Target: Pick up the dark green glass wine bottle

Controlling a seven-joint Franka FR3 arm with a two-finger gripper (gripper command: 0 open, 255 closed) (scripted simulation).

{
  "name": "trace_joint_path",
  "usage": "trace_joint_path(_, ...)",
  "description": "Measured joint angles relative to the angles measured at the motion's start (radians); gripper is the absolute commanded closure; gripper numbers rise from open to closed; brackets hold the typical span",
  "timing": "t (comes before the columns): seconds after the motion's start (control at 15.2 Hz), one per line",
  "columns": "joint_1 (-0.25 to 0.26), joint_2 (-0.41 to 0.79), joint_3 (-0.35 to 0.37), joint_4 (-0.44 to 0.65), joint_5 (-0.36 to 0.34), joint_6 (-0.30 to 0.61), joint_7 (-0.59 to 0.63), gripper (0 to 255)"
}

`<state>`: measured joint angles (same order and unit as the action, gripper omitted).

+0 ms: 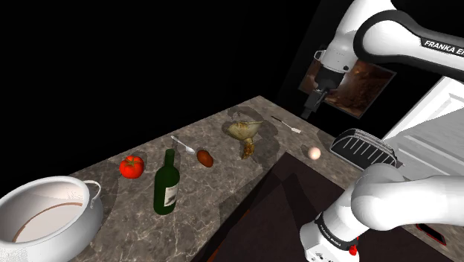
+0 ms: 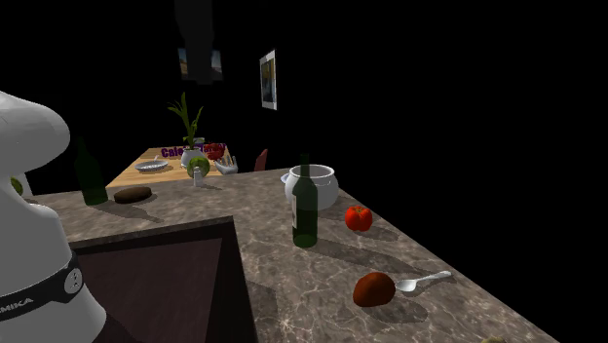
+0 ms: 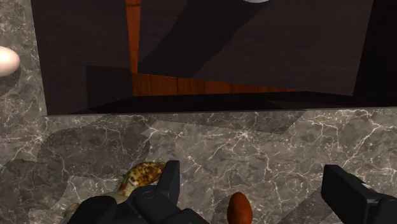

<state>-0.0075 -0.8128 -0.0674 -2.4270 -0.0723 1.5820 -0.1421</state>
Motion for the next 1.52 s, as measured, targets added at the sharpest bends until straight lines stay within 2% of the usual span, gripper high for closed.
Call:
trace_joint_path(0.33, 0.024, 0.039, 0.049, -0.021, 0.039, 0.066, 0.056, 0)
trace_joint_path(0.92, 0.09, 0.214, 0.195, -0.033, 0.133, 0.28, 0.219, 0)
trace_joint_path(1.52, 0.13, 0.491, 0.341, 0.069, 0.151, 0.487, 0.394, 0)
